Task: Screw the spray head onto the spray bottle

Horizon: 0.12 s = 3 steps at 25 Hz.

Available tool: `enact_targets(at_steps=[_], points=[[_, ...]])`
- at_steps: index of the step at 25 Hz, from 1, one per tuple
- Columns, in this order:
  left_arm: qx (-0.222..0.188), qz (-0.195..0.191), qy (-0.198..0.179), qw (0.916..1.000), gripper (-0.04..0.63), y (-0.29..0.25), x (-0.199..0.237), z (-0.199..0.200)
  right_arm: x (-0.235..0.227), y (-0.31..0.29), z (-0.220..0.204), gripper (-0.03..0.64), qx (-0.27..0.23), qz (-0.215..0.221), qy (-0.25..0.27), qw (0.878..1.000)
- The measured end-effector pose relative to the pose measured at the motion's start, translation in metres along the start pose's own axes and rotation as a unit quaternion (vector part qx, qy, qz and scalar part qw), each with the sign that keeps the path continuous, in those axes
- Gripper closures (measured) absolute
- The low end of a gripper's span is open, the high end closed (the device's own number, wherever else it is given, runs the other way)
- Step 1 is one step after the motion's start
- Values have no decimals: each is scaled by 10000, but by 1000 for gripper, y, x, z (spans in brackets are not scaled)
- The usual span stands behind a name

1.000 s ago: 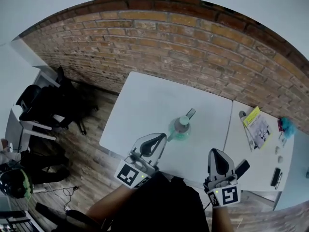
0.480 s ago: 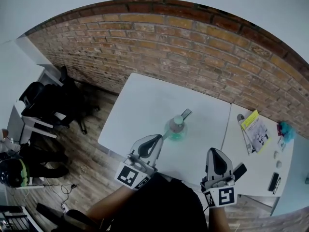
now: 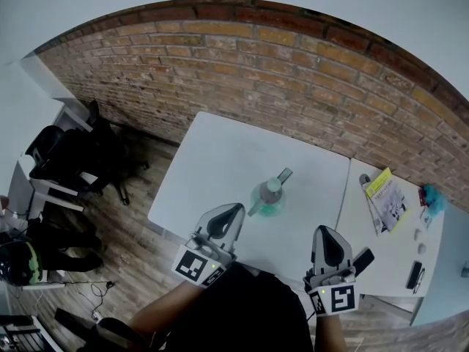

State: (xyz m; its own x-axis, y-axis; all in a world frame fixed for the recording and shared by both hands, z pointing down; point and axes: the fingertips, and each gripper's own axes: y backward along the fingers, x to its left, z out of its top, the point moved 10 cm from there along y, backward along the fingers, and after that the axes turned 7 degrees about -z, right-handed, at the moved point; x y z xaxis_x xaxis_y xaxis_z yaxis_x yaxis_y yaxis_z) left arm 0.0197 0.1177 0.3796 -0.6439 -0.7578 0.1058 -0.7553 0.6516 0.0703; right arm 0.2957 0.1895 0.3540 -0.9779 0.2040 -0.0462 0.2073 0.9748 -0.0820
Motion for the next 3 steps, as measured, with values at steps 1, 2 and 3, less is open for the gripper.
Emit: enact_targets(at_steps=[1, 2, 3], points=[[8, 10, 2, 10000, 594, 1, 3, 0, 2, -2, 0, 609, -16, -11, -8, 10000], [15, 21, 3, 10000, 594, 2, 6, 0, 4, -4, 0, 609, -34, -20, -20, 10000], [21, 32, 6, 10000, 594, 3, 9, 0, 6, -6, 0, 609, -52, -28, -32, 10000]])
